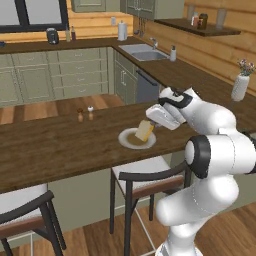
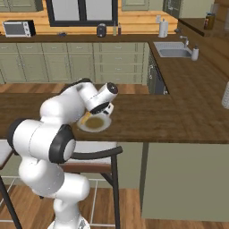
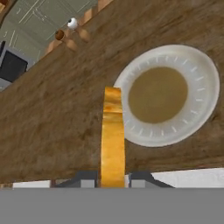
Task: Start the toaster. Once the lever pops up, take the bread to the plate on the dining counter.
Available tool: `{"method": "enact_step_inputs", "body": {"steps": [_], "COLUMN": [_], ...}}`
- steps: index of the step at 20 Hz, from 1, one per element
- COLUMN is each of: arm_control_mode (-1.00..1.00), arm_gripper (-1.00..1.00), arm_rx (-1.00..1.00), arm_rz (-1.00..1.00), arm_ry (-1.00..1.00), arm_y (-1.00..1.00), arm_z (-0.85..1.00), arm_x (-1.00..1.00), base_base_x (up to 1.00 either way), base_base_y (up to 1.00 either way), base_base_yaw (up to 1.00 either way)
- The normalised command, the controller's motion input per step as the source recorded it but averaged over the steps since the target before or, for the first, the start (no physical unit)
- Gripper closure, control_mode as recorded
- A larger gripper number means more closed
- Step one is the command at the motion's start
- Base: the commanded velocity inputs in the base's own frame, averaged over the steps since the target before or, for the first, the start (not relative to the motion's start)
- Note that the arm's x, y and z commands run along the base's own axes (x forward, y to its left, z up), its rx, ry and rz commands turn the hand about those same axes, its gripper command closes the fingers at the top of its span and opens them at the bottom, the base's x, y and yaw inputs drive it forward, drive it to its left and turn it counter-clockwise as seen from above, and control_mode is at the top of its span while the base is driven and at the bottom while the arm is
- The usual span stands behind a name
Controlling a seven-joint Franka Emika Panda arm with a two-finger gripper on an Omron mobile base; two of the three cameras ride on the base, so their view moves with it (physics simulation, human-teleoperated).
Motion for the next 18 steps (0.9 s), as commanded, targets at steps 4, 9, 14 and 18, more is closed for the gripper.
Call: {"method": "enact_step_inputs", "body": {"steps": [4, 9, 14, 18], "arm_control_mode": [-1.00, -1.00, -1.00, -1.00], "arm_gripper": [1.00, 1.00, 1.00, 1.00], "arm_rx": [0.00, -0.01, 0.00, 0.00], "arm_rz": [0.00, 0.00, 0.00, 0.00], "arm_ry": [0.00, 0.00, 0.00, 0.00], "arm_y": [0.00, 0.00, 0.02, 0.18], "arm_z": [-0.29, -0.41, -0.08, 0.00], "arm_x": [0.41, 0.32, 0.39, 0.35], "base_base_x": [0.00, 0.00, 0.00, 0.00], "base_base_y": [0.00, 0.00, 0.00, 0.00], "base_base_yaw": [0.00, 0.00, 0.00, 0.00]}}
